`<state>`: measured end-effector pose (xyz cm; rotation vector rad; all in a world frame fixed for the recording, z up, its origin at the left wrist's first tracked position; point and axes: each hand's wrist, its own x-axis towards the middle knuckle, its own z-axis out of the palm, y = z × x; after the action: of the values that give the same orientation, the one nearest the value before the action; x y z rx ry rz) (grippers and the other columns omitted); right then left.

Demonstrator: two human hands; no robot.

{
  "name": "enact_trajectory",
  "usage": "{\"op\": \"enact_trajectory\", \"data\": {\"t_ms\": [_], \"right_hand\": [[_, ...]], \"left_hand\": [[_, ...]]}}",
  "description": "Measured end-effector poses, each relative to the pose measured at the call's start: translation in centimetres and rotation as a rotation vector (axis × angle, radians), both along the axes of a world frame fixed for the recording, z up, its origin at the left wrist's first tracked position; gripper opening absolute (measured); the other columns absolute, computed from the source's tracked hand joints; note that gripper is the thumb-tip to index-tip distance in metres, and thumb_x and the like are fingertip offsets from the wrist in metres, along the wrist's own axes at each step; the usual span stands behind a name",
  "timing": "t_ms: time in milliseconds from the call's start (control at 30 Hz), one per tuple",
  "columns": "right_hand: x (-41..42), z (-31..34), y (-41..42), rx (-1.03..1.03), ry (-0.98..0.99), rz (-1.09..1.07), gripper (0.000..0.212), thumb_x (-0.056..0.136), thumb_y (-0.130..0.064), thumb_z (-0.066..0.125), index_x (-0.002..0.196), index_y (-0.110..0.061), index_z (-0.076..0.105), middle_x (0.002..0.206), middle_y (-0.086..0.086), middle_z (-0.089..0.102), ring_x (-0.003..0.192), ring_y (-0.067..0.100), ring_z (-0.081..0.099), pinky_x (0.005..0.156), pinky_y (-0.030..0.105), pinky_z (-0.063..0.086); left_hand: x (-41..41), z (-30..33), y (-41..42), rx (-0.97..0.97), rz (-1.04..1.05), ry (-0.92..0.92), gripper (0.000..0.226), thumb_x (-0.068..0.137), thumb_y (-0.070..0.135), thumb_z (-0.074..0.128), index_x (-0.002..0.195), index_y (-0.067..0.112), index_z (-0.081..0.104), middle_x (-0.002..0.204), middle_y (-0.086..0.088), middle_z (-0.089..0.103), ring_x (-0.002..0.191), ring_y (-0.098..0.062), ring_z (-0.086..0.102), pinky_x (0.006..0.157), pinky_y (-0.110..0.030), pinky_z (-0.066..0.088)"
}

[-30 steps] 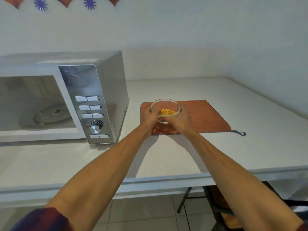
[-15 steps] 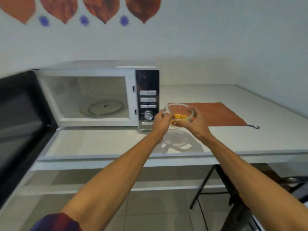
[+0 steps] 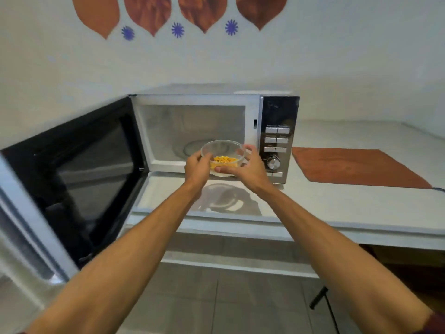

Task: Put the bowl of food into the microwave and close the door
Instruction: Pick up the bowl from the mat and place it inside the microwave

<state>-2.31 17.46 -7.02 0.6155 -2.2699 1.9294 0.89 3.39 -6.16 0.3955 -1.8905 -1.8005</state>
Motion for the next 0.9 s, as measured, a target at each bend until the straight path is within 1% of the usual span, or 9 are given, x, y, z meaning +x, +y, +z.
{"op": "enact_trajectory", "data": {"t_ms": [67,167,267,433,533,633,700,800,900], "right_hand": [[-1.4,0.1,-2.0,-0.007,-0.016,0.022,0.103,0.046,-0.037,0.095,0.129,-0.02,0.036,0.119,-0.002,0.056,0.107,0.017,0.06,0.09,0.029,0.051],[-4.5,0.3,-4.6,-0.019,-0.035,0.062,0.102,0.049,-0.037,0.094,0.13,-0.019,0.034,0.118,-0.004,0.051,0.105,0.013,0.055,0.076,0.012,0.042],[-7.6,0.4,-6.3,-0.016,-0.042,0.054,0.106,0.051,-0.039,0.092,0.136,-0.017,0.032,0.122,-0.003,0.048,0.107,0.013,0.05,0.08,0.016,0.038],[-13.6,0.0,-9.1,-0.056,-0.094,0.044,0.102,0.053,-0.034,0.092,0.138,-0.023,0.036,0.13,0.0,0.053,0.113,0.015,0.05,0.085,0.018,0.04],[-15.8,-1.3,-10.3,-0.112,-0.16,0.043,0.105,0.05,-0.038,0.092,0.14,-0.031,0.039,0.135,-0.003,0.051,0.114,0.013,0.047,0.09,0.023,0.041],[-17.3,-2.1,-11.2,-0.123,-0.213,-0.004,0.101,0.048,-0.039,0.093,0.136,-0.029,0.044,0.131,-0.001,0.054,0.12,0.02,0.05,0.101,0.034,0.043],[-18.0,-2.3,-11.7,-0.08,-0.152,-0.035,0.099,0.048,-0.038,0.093,0.134,-0.027,0.044,0.128,0.0,0.057,0.117,0.023,0.054,0.101,0.037,0.046],[-18.3,-2.0,-12.1,-0.01,-0.101,-0.066,0.104,0.045,-0.05,0.089,0.134,-0.026,0.042,0.126,0.003,0.06,0.112,0.025,0.057,0.097,0.037,0.049],[-18.6,-1.7,-12.5,0.07,-0.077,-0.1,0.104,0.048,-0.056,0.085,0.137,-0.025,0.04,0.129,0.006,0.059,0.114,0.029,0.057,0.094,0.037,0.047]], "left_hand": [[-1.3,0.4,-1.8,0.023,0.047,-0.025,0.018,0.085,0.018,0.052,0.07,0.018,0.062,0.078,-0.006,0.063,0.079,-0.024,0.056,0.075,-0.037,0.046],[-3.9,1.2,-4.3,0.067,0.07,-0.051,0.016,0.081,0.014,0.051,0.068,0.017,0.06,0.075,-0.008,0.059,0.072,-0.022,0.053,0.07,-0.033,0.042],[-6.7,1.8,-5.8,0.063,0.078,-0.056,0.014,0.083,0.012,0.051,0.072,0.013,0.06,0.063,-0.005,0.054,0.059,-0.018,0.048,0.057,-0.028,0.039],[-12.3,1.8,-7.4,0.002,0.136,-0.107,0.019,0.09,0.019,0.047,0.09,0.012,0.065,0.079,-0.006,0.063,0.076,-0.022,0.058,0.071,-0.037,0.05],[-14.5,1.2,-8.3,-0.042,0.168,-0.14,0.016,0.086,0.019,0.048,0.084,0.013,0.063,0.077,-0.007,0.062,0.079,-0.027,0.058,0.072,-0.04,0.052],[-16.1,0.5,-8.8,-0.034,0.199,-0.164,0.015,0.084,0.018,0.051,0.086,0.013,0.065,0.076,-0.008,0.058,0.075,-0.025,0.053,0.067,-0.034,0.046],[-16.9,0.2,-9.1,0.011,0.203,-0.178,0.017,0.085,0.018,0.052,0.092,0.012,0.067,0.077,-0.008,0.058,0.068,-0.023,0.052,0.062,-0.028,0.044],[-17.8,0.0,-9.5,0.035,0.195,-0.191,0.015,0.086,0.017,0.052,0.073,0.017,0.059,0.068,-0.007,0.055,0.055,-0.018,0.046,0.049,-0.022,0.036],[-18.4,0.2,-9.8,0.054,0.194,-0.187,0.02,0.084,0.014,0.051,0.065,0.016,0.056,0.059,-0.006,0.05,0.052,-0.019,0.042,0.047,-0.025,0.031]]}}
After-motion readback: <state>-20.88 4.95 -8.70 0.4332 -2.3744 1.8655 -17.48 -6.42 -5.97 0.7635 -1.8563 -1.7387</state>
